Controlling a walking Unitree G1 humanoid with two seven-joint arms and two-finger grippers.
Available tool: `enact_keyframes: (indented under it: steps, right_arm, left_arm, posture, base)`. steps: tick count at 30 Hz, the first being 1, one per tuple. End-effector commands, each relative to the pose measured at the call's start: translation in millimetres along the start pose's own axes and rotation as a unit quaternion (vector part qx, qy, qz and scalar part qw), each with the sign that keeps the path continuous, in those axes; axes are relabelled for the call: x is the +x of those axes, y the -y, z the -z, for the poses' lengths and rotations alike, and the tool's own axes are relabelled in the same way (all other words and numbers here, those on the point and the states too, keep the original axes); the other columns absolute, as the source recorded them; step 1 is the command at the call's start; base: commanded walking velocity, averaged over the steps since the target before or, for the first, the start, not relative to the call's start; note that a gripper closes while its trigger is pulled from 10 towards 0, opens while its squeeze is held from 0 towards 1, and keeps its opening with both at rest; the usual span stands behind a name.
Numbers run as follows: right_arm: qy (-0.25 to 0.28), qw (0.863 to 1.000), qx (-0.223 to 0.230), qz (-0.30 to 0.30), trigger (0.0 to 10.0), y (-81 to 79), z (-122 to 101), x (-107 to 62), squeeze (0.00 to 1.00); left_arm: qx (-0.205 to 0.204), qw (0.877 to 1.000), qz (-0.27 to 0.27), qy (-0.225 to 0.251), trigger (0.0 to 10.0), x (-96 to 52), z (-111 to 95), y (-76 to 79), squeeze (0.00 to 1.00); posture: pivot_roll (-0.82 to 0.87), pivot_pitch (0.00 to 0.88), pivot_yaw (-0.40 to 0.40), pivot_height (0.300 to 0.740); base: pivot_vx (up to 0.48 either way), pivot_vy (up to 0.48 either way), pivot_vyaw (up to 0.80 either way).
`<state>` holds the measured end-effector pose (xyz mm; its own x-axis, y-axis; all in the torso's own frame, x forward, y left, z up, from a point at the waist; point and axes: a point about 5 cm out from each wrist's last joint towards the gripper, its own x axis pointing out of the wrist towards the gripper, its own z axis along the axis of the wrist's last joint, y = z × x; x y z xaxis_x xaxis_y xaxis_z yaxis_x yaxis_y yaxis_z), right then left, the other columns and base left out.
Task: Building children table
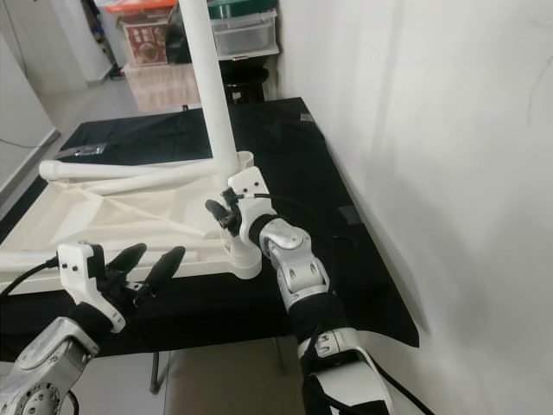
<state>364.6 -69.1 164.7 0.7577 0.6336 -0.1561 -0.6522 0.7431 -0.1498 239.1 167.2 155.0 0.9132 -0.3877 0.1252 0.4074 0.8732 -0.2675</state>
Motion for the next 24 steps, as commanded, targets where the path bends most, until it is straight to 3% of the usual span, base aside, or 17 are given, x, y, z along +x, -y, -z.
enact_keyframes:
  steps: [1,3,4,5,7,15,16,18,19,24]
  right_arm:
    - [0.015,0.998,-0.002,-0.056,10.0,0.7,-3,-0.7,1.00]
    - [0.030,0.996,-0.011,-0.078,10.0,3.5,-8,-2.7,1.00]
    - [0.043,0.992,-0.023,-0.121,10.0,7.1,-13,-6.2,0.07]
    - [0.049,0.987,-0.031,-0.147,10.0,9.1,-17,-9.0,0.00]
    - [0.033,0.975,-0.048,-0.216,10.0,15.1,-19,-12.9,0.00]
    - [0.023,0.962,-0.040,-0.268,10.0,19.5,-24,-10.1,0.00]
    - [0.022,0.961,-0.032,-0.273,2.7,20.7,-27,-8.2,0.00]
    - [0.022,0.961,-0.032,-0.273,2.7,20.7,-27,-8.2,0.00]
    - [0.024,0.960,-0.026,-0.277,0.0,21.2,-29,-6.8,0.00]
    - [0.036,0.958,-0.016,-0.285,0.0,21.9,-32,-6.6,0.00]
  left_arm:
    - [-0.001,1.000,-0.006,-0.003,10.0,-1.0,2,-2.6,0.00]
    - [-0.002,1.000,-0.004,-0.005,10.0,-0.7,2,-2.4,0.00]
    - [-0.003,1.000,-0.002,-0.006,10.0,-0.6,3,-2.2,0.00]
    - [-0.003,1.000,-0.001,-0.006,10.0,-0.4,3,-2.1,0.00]
    - [-0.003,1.000,-0.001,-0.005,10.0,-0.4,2,-1.7,0.00]
    - [-0.002,1.000,-0.003,-0.005,10.0,-0.9,2,-1.4,0.00]
    - [-0.001,1.000,-0.003,-0.004,10.0,-1.1,1,-1.0,0.00]
    - [-0.001,1.000,-0.003,-0.004,10.0,-1.1,1,-1.0,0.00]
    - [-0.001,1.000,-0.004,-0.004,10.0,-1.3,1,-0.7,0.00]
    - [0.000,1.000,-0.004,-0.004,10.0,-1.7,0,-0.5,0.00]
  posture:
    - [-0.06,0.012,0.060,0.740]
    - [-0.06,0.012,0.060,0.740]
    - [-0.05,0.013,0.061,0.740]
    - [-0.05,0.013,0.061,0.740]
    - [-0.05,0.012,0.058,0.740]
    - [-0.04,0.011,0.057,0.740]
    - [-0.04,0.020,0.061,0.740]
    - [-0.04,0.020,0.061,0.740]
    - [-0.04,0.017,0.063,0.740]
    - [-0.04,0.022,0.062,0.740]
  base:
    - [0.000,0.000,0.00]
    - [0.000,0.000,0.00]
    - [0.000,0.000,0.00]
    - [0.000,0.000,0.00]
    - [0.000,0.000,0.00]
    - [0.000,0.000,0.00]
    - [0.000,0.000,0.00]
    - [0.000,0.000,0.00]
    - [0.000,0.000,0.00]
    - [0.000,0.000,0.00]
